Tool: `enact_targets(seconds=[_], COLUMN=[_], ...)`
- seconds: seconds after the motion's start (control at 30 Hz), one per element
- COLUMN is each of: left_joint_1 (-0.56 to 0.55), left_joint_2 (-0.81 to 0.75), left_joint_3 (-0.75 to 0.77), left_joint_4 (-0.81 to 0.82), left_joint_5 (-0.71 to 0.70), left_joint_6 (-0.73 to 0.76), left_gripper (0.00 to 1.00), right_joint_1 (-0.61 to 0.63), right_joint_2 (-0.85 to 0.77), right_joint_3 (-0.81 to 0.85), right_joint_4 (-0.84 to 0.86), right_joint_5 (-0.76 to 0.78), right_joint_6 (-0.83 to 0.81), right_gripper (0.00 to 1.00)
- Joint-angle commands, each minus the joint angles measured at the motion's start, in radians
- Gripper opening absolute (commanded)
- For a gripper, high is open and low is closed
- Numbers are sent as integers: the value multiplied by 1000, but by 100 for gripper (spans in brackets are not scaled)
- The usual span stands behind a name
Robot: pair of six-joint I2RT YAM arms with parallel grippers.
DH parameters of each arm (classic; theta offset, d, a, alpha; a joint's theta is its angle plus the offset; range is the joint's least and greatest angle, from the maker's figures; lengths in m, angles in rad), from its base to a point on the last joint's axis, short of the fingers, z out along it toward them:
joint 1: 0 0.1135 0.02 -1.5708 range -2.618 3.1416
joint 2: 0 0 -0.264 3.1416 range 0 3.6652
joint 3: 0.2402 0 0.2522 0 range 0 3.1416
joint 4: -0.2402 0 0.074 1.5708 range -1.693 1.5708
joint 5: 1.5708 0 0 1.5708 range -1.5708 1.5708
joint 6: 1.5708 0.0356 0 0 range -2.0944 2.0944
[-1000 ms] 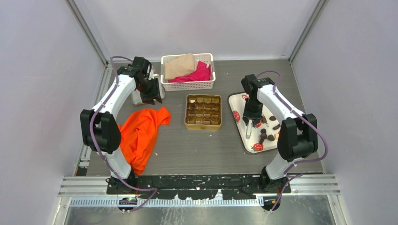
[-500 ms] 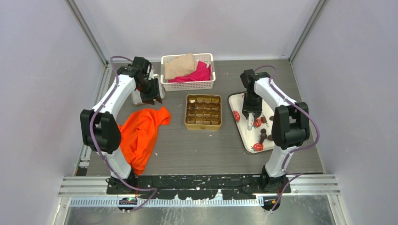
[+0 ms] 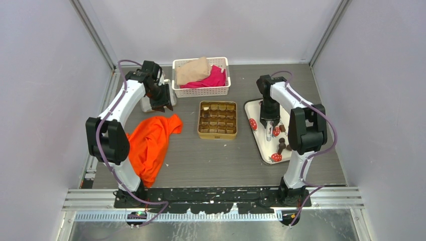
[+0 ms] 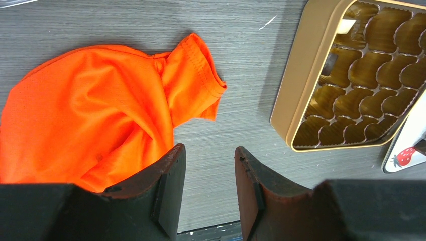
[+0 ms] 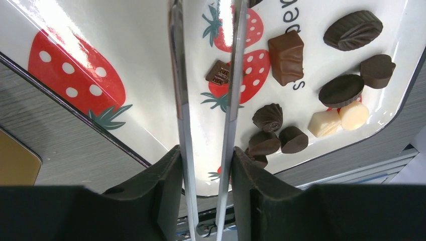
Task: Pack the chocolate
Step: Pick up the fake chocolate from the plate.
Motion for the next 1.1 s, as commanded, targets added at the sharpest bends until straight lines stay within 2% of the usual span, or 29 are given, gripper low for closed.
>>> enact_targets(seconds=[0.0, 0.4, 0.5, 1.07], left_joint_1=[5, 5, 5, 5], left_joint_2=[-44, -54, -53, -36], left_joint_3=[7, -4, -3, 17], left_joint_4=[17, 16, 15, 14], left_joint_5=[1, -10, -9, 8], left_joint_6=[-3, -3, -2, 4], left_gripper=[42, 42, 42, 42], right_joint_1=[-8, -7, -7, 6], right_joint_2=[-3, -15, -31, -257], right_joint_3=[51, 62, 59, -37], right_joint_4=[10, 5, 7, -25], right_joint_5=[-7, -47, -66, -167], right_joint_6=[-29, -20, -9, 23], right_gripper=[37, 13, 1, 1])
